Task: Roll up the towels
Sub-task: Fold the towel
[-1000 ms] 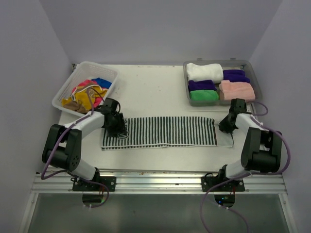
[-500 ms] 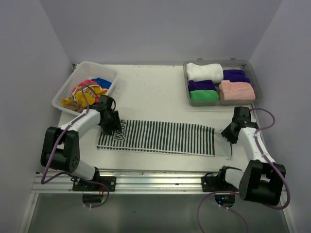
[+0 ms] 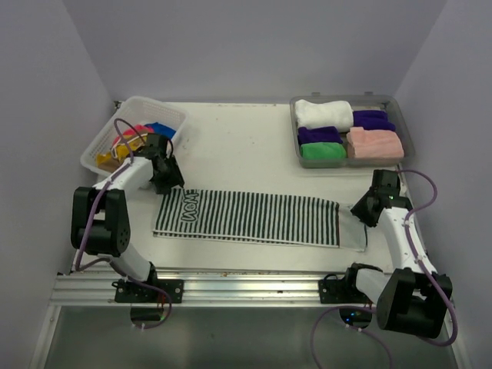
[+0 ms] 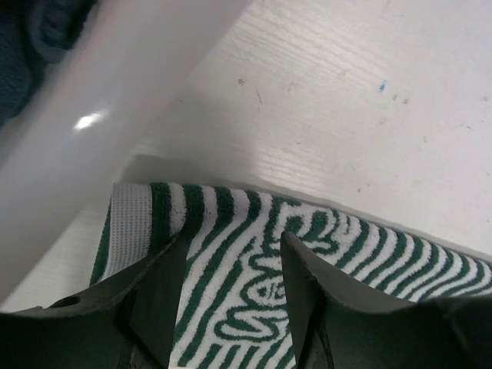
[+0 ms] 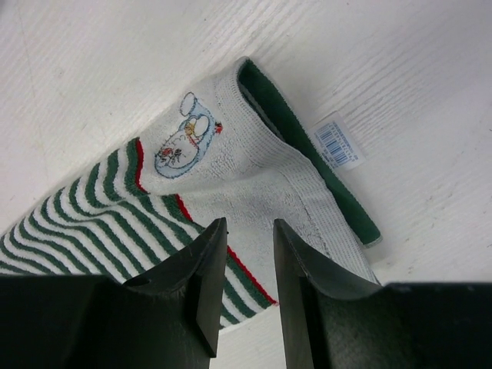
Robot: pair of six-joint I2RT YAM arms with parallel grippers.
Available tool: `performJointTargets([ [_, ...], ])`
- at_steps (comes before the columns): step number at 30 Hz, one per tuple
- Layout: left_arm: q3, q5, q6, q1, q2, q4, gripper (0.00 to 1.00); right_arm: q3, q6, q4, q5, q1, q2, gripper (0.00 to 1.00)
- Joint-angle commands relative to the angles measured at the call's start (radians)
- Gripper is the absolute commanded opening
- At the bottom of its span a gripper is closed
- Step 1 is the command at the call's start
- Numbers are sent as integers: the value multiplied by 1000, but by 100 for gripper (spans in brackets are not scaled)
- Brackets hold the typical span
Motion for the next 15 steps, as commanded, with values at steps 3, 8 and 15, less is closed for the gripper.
performJointTargets([
  [3, 8, -91, -41, 6, 62, 51, 55, 30, -25, -31, -13, 0, -37, 35],
  [8, 27, -118, -45, 4, 58, 49, 55, 29, -25, -36, -16, 0, -44, 36],
  [15, 15, -97, -42, -20, 38, 55, 55, 30, -35, -56, -29, 0, -67, 37],
])
